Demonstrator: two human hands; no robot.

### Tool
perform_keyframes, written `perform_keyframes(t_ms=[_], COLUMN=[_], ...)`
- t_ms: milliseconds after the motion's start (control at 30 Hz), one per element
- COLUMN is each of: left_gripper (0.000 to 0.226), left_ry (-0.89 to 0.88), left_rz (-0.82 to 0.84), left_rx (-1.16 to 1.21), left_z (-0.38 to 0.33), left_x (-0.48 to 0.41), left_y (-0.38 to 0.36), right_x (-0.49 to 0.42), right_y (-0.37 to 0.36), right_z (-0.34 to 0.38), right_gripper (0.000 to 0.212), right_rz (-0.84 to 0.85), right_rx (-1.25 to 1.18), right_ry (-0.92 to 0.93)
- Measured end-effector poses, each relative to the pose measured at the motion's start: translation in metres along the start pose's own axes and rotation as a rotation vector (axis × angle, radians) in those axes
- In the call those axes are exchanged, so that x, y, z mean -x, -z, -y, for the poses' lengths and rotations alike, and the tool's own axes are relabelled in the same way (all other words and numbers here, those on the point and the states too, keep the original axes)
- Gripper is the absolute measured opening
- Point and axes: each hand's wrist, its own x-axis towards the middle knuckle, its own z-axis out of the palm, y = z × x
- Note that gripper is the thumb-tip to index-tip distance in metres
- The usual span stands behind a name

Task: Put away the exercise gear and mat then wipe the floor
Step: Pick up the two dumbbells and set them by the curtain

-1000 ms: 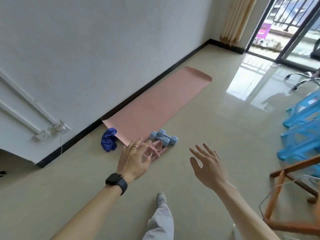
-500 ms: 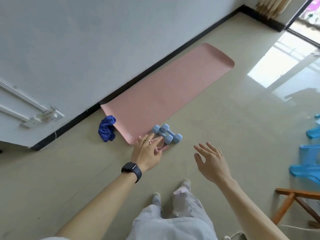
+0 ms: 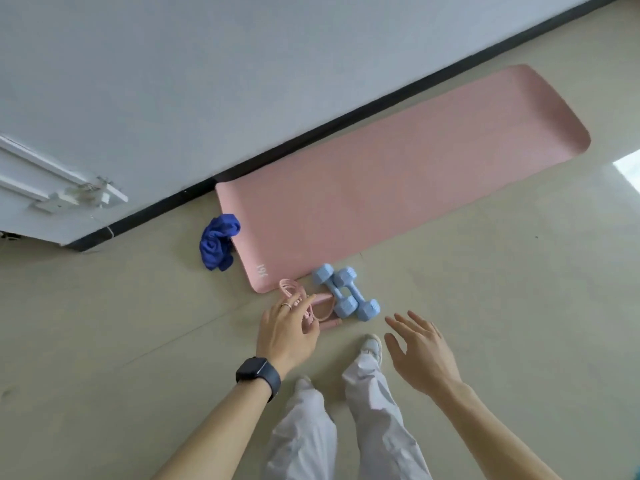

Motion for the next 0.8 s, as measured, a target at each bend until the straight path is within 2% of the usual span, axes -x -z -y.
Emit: perform_keyframes(t_ms=[133, 233, 400, 567, 733, 800], left_gripper=[0.05, 0.05, 0.052, 0.065, 0.066, 0.066], left_ry=[0.131, 0.248, 0.43, 0.569, 0.617, 0.661], left_rz=[0.063, 0.143, 0.291, 0.374, 0.229, 0.149], left_rx=[0.053, 0.203, 0.473, 0.528, 0.456, 0.535], left_z=[0.009, 0.024, 0.059, 0.099, 0.135, 0.143], left_x=[-0.061, -0.106, -0.191, -0.279, -0.347, -0.369], left_y=[-0.046, -0.097, -0.201, -0.307, -0.383, -0.406], right_x=[-0.071, -0.125, -0.212, -0.297, -0.366, -0.391], right_y=[-0.025, -0.065, -0.157, -0.255, -0.345, -0.379], right_z=[-0.03, -0.054, -0.093, -0.12, -0.135, -0.138], right_gripper=[0.043, 0.047, 0.054, 0.056, 0.054, 0.056], right_rz=[0.112, 0.238, 0.445, 0.52, 0.468, 0.452], right_rx=[0.028, 0.028, -0.014, -0.081, -0.169, -0.198], right_ry=[0.011, -0.019, -0.13, -0.248, -0.324, -0.333])
